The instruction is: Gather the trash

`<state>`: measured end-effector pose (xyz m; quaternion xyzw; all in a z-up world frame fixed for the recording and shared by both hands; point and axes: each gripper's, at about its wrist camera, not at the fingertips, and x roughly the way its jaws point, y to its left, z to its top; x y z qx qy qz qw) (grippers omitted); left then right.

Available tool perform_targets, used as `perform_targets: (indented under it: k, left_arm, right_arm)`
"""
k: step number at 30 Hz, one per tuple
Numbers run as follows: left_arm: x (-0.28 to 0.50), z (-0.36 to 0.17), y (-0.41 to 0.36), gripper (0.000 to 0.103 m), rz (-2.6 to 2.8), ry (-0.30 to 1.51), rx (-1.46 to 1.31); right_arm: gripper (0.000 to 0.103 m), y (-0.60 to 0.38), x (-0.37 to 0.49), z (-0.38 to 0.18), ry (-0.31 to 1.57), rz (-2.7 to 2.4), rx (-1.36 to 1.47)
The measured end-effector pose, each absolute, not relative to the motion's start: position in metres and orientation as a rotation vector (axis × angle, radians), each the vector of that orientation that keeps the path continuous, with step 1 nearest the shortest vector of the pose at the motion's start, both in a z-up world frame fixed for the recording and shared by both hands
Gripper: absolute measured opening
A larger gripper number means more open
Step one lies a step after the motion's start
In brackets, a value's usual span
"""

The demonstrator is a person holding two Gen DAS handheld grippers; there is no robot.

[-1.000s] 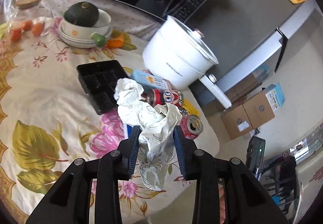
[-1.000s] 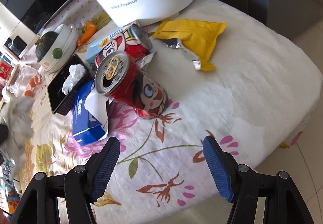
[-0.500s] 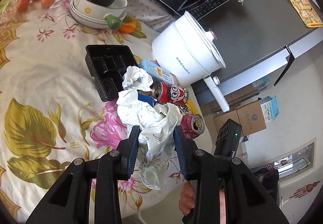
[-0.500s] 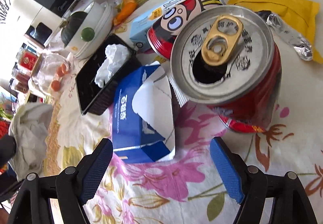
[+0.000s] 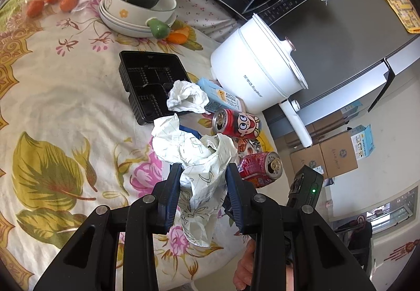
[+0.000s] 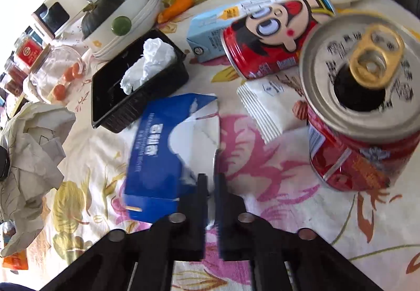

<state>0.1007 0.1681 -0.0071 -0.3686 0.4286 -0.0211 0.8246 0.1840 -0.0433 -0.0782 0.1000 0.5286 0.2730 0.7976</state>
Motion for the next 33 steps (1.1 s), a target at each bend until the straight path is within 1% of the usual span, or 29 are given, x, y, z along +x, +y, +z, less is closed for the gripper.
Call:
perform_targets:
  k: [4,12,20,33]
  left_arm:
    - [0.103,-0.009,0.169,0.037,-0.04,0.913,-0.786]
    - [0.1,-0.006,0.167,0.037,-0.071,0.903,-0.783]
    - [0.102,0.001,0.146,0.037,-0.154,0.913,-0.722]
    - [0.1,-0.007,0.102,0.037,-0.248,0.977,-0.635]
  right_arm:
    - [0.003,-0.049,0.176,-0.069,1.147,0.619,0.291]
    - [0.003,-0.066,0.151,-0.035,1.108,0.666,0.334]
    - [0.003,-0.112,0.135,-0.023,1.112,0.627,0.351]
    - [0.003,-0.175,0.107,-0.011,1.098,0.555,0.348]
